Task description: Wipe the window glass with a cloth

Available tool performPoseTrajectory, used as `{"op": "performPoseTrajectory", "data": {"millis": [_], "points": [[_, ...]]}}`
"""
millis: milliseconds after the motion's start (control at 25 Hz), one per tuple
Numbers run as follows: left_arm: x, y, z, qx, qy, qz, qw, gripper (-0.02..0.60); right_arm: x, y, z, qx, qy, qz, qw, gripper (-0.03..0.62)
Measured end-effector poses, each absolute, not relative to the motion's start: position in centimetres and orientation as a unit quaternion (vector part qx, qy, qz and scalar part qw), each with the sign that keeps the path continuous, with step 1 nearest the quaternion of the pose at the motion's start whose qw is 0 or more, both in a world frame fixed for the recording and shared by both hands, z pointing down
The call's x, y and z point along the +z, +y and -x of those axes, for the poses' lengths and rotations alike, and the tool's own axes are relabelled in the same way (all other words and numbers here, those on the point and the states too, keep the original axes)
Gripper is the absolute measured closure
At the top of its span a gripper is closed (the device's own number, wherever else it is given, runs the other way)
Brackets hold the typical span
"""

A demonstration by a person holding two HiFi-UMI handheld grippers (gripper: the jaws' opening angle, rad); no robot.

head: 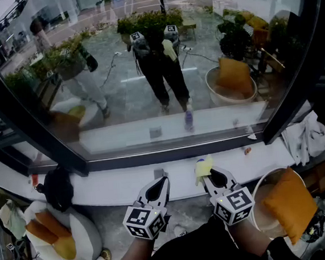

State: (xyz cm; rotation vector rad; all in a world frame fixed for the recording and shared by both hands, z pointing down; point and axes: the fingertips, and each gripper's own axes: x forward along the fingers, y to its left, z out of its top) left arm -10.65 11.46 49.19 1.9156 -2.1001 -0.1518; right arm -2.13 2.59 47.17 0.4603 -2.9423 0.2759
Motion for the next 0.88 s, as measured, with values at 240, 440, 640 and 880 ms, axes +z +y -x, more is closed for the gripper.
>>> {"op": "performPoseTrajectory", "data": {"millis": [240, 440, 640, 880], "points": [[49.0, 11.5, 10.8, -0.053, -0.73, -0.665, 0.148, 0.574, 47.0, 2.6, 2.3, 0.092, -0.981, -0.154, 0.076, 0.54], [49.0, 11.4, 10.6, -0.054, -0.729, -0.666, 0.149, 0.574, 46.7, 2.5, 2.0, 0.093, -0.981, -0.157, 0.067, 0.54], [48.9, 11.4, 10.5, -0.053, -0.728, -0.667, 0.149, 0.574, 46.5, 2.5, 1.9, 0.095, -0.981, -0.157, 0.068, 0.54], [48.8, 10.6, 10.3, -0.055, -0.729, -0.665, 0.151, 0.574, 46.2, 1.5, 1.9, 0.093, -0.981, -0.154, 0.07, 0.54]]}}
